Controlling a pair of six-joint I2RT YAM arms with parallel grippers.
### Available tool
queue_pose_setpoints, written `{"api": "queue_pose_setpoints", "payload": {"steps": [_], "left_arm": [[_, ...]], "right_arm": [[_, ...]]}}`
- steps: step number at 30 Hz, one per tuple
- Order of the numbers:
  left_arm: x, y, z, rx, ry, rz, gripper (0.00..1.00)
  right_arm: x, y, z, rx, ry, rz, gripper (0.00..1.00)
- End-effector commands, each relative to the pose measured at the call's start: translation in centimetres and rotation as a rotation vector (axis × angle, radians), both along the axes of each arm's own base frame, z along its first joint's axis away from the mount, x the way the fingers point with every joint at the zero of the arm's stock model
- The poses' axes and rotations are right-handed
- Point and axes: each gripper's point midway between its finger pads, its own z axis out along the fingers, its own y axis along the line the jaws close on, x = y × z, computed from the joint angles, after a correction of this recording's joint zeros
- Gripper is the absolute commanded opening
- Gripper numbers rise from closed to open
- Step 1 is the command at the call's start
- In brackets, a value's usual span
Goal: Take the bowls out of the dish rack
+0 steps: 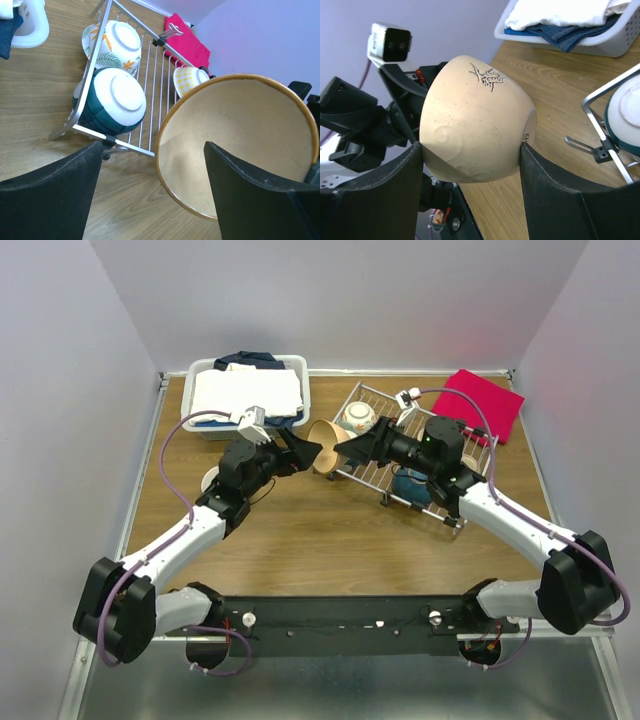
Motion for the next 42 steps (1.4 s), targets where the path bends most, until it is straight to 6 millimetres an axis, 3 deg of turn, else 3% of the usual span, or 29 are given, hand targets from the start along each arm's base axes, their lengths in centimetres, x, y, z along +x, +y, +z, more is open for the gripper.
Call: {"api": "queue_pose_setpoints", "payload": {"steps": [1,6,12,14,18,19,23,24,26,27,32,36,42], "left_arm": [[0.5,-0.3,-0.3,-0.064,0.026,0.026,0.82],[0.2,-0.9,-0.9,-0.095,0.058,0.006,0.65],[-0.2,-0.6,-0.9,-0.100,0.062,0.007,0.17],[-0.4,-0.4,-0.7,-0.090,0.056,0.011,0.02],[-0.8,0.7,-1.2,-0.030,0.060,0.041,0.00],[-0.9,1.0,-1.4,-0.003,0.053,0.046,0.00],[-1.2,3.0,-1.2,0.097,0.034,0.107,0.00],[-1.4,3.9,-2.1,0.148,0.065,0.139,0.00],[-1.2,5.6,-1.5,0.221,0.048,0.202,0.00],[-1.6,6.5,-2.5,0.275,0.088,0.218,0.00],[-2.1,10.1,-1.6,0.392,0.112,0.325,0.00],[-3.2,13.9,-3.1,0.497,0.225,0.414,0.00],[-3.6,19.7,-4.9,0.519,0.350,0.531,0.00]], "right_arm": [[-1.4,0.3,4.5,0.141,-0.109,0.056,0.36],[-1.6,0.3,4.3,0.153,-0.101,0.060,0.36],[-2.1,0.0,3.7,0.163,-0.088,0.061,0.37],[-2.2,0.0,3.5,0.161,-0.089,0.061,0.41],[-2.5,-0.5,2.8,0.136,-0.089,0.047,0.64],[-2.5,-0.7,2.6,0.124,-0.081,0.031,0.75],[-2.3,-1.5,1.9,0.053,-0.106,-0.010,0.92],[-2.2,-1.7,1.9,0.038,-0.113,-0.022,0.92],[-1.7,-2.3,1.1,-0.036,-0.109,-0.059,0.96],[-1.6,-2.6,1.0,-0.062,-0.116,-0.069,0.96],[-0.7,-4.1,-0.2,-0.218,-0.135,-0.132,0.99],[-0.2,-5.0,-1.1,-0.294,-0.133,-0.164,1.00],[-0.3,-5.5,-2.3,-0.343,-0.111,-0.165,1.00]]}}
